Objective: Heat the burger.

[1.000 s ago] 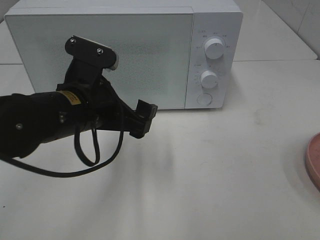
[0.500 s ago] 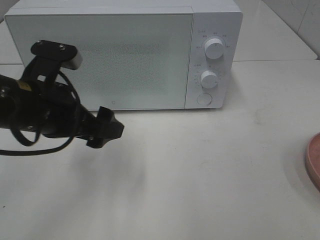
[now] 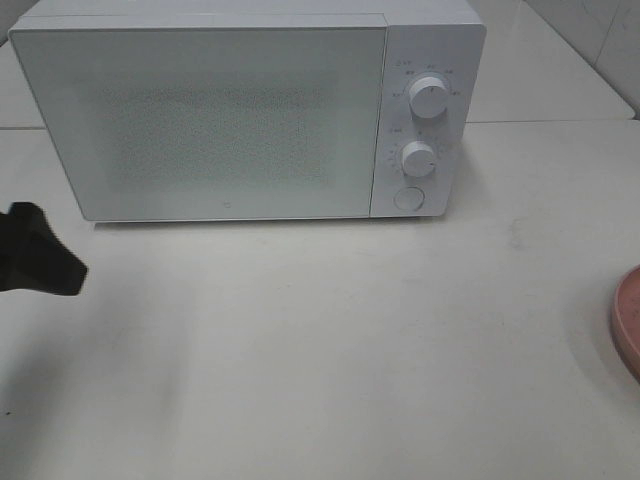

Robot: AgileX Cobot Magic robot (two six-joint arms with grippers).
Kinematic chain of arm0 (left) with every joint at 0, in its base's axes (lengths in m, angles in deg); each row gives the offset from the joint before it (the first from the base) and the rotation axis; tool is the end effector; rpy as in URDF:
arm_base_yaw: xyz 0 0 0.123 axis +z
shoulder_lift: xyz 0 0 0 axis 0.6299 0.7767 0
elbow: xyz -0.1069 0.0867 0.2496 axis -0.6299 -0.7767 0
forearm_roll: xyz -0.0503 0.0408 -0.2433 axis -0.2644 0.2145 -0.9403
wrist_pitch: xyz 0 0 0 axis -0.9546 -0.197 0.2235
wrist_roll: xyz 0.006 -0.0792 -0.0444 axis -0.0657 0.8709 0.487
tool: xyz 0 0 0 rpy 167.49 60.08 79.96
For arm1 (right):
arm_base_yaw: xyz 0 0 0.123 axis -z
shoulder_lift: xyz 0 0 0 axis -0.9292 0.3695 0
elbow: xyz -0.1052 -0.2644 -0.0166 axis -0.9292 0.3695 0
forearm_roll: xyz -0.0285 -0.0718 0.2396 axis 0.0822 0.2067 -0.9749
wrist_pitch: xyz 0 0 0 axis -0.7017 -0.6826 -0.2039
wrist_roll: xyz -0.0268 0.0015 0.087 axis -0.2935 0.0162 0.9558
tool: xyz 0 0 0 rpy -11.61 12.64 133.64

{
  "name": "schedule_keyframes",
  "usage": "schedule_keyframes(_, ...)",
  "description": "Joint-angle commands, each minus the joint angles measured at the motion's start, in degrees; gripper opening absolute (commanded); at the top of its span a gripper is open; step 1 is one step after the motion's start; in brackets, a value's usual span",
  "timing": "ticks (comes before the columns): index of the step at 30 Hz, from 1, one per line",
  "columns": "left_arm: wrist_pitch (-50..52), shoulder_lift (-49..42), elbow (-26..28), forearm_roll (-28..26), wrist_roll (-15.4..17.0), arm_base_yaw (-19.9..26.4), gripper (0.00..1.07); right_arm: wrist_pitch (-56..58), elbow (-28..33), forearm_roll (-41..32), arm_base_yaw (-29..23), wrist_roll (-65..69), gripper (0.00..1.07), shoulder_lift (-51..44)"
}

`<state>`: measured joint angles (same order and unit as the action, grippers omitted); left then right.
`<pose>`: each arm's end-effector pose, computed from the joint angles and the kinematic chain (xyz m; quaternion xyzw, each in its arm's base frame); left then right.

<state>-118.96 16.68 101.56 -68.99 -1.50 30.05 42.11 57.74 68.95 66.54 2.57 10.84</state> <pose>0.2052 -0.0623 0.2372 0.1309 0.9551 -0.1720 0.2027 -0.0056 -0.0036 0.2804 0.0215 0.8455 0.0077 0.5336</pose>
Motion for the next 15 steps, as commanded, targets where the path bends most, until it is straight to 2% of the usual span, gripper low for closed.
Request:
schedule_keyframes(1, -6.6, -4.6, -0.2, 4.2, 4.8, 5.4, 1.0, -0.3, -0.1, -0.1, 0.3, -0.5, 0.76, -1.5)
schedule_keyframes(2, -9.1, -7.6, -0.2, 7.0, 8.8, 8.7, 1.0, -0.3, -0.1, -0.1, 0.3, -0.5, 0.76, -1.5)
schedule_keyframes(3, -9.1, -7.6, -0.2, 7.0, 8.8, 8.7, 1.0, -0.3, -0.1, -0.1, 0.3, -0.5, 0.76, -1.5)
schedule_keyframes(4, -10.8, -10.3, -0.2, 10.6, 12.4, 10.9, 1.0, -0.3, -0.1, -0.1, 0.3, -0.5, 0.76, -1.5)
schedule_keyframes(5, -11.6, -11.9, -0.2, 12.5, 14.3, 11.8, 1.0, -0.3, -0.1, -0.1, 0.3, -0.5, 0.76, -1.5)
schedule_keyframes(6, -11.6, -11.9, -0.2, 12.5, 14.3, 11.8, 1.0, -0.3, -0.1, -0.1, 0.3, -0.5, 0.76, -1.5)
schedule_keyframes(7, -13.0, -14.8, -0.2, 16.0, 17.8, 12.5, 1.0, -0.3, -0.1, -0.1, 0.3, -0.5, 0.76, -1.5)
schedule_keyframes(8, -13.8, -16.5, -0.2, 18.1, 19.6, 12.5, 1.0, -0.3, -0.1, -0.1, 0.3, -0.5, 0.76, -1.5)
schedule_keyframes(9, -13.8, -16.5, -0.2, 18.1, 19.6, 12.5, 1.0, -0.3, -0.1, -0.1, 0.3, -0.5, 0.76, -1.5)
schedule_keyframes(10, -15.6, -20.0, -0.2, 22.1, 22.6, 12.5, 1.0, -0.3, -0.1, -0.1, 0.3, -0.5, 0.76, -1.5)
schedule_keyframes(11, -15.6, -20.0, -0.2, 22.1, 22.6, 12.5, 1.0, -0.3, -0.1, -0.1, 0.3, -0.5, 0.76, -1.5)
schedule_keyframes(12, -17.2, -23.1, -0.2, 25.6, 25.4, 12.5, 1.0, -0.3, -0.1, -0.1, 0.3, -0.5, 0.76, -1.5)
schedule_keyframes(15, -18.9, -28.3, -0.2, 29.0, 28.0, 12.5, 1.0, -0.3, -0.1, -0.1, 0.3, -0.5, 0.76, -1.5)
